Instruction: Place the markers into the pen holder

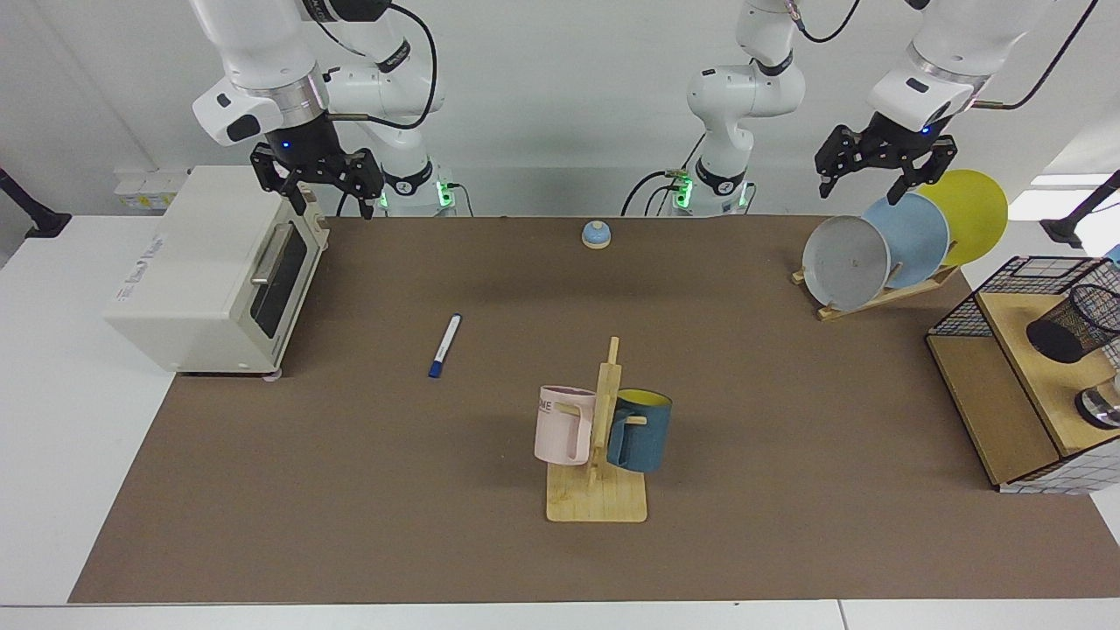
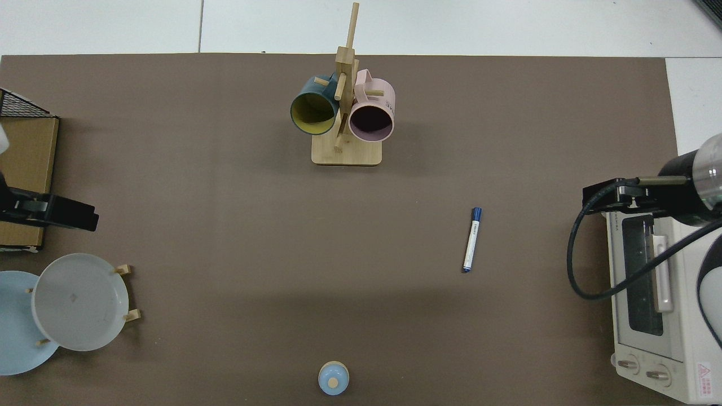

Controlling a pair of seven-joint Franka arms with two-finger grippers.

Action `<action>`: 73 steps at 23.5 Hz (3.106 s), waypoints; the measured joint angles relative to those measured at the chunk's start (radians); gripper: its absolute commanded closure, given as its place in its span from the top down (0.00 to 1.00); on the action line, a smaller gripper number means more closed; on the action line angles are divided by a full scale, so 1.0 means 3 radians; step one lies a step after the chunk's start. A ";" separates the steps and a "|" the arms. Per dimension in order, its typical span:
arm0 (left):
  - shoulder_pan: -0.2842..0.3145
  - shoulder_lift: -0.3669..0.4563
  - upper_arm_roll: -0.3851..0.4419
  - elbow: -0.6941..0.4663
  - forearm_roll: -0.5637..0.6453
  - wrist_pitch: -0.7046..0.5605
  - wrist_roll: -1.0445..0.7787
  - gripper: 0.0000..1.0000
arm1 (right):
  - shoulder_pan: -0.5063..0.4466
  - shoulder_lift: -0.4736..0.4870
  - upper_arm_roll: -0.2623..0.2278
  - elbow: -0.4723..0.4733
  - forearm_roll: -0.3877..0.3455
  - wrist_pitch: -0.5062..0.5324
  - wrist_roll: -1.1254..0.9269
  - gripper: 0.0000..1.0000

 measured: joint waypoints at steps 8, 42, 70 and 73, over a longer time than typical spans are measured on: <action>0.0000 0.0000 0.0000 0.0000 0.0000 0.0000 0.0000 1.00 | 0.0005 -0.0020 0.0038 0.0002 0.0004 0.0003 0.0000 1.00; 0.0001 0.0000 -0.0004 -0.0005 0.0000 -0.0003 -0.0001 1.00 | 0.0272 -0.0009 0.0214 -0.0541 0.0234 0.0594 0.0228 1.00; 0.0002 -0.0107 -0.0006 -0.0194 0.0000 -0.0003 -0.0001 1.00 | 0.0269 0.0946 0.0189 -0.1487 0.0181 0.2481 0.0638 1.00; 0.0002 -0.0137 -0.0005 -0.0245 0.0000 -0.0001 -0.0001 1.00 | 0.0270 0.1047 0.0189 -0.1572 0.0115 0.2698 0.0638 1.00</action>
